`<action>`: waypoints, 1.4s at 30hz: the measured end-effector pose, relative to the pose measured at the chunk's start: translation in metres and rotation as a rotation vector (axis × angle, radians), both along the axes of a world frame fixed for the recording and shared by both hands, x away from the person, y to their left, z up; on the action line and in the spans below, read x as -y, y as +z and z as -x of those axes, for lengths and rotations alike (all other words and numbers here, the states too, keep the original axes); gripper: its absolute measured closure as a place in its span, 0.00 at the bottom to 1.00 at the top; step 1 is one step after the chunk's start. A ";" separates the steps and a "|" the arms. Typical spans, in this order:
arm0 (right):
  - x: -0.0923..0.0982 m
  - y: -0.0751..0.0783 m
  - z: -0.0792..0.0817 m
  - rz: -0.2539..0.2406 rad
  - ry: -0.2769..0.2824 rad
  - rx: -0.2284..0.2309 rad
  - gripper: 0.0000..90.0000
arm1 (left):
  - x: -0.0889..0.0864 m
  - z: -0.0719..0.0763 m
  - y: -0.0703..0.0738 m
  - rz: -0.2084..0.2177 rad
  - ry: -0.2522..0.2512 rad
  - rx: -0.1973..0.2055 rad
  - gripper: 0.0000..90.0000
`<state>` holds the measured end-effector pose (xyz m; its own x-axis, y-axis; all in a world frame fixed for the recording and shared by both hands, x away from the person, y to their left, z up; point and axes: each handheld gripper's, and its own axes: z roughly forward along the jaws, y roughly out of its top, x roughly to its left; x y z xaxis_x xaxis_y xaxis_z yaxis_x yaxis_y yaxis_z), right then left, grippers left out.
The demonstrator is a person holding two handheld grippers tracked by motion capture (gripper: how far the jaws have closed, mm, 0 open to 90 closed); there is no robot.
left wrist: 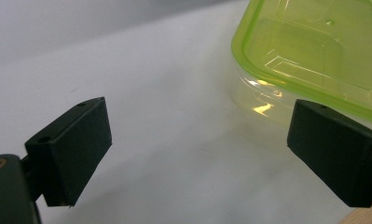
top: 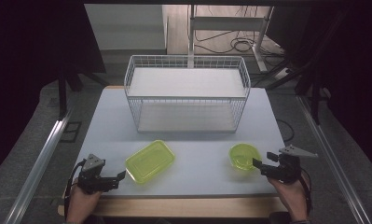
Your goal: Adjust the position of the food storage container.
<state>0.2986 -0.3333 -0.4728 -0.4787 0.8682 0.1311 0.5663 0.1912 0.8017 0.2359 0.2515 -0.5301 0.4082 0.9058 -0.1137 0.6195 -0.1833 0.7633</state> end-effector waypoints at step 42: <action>-0.092 -0.001 -0.018 0.137 0.361 -0.030 0.98 | -0.006 -0.001 -0.007 -0.038 0.004 0.035 0.09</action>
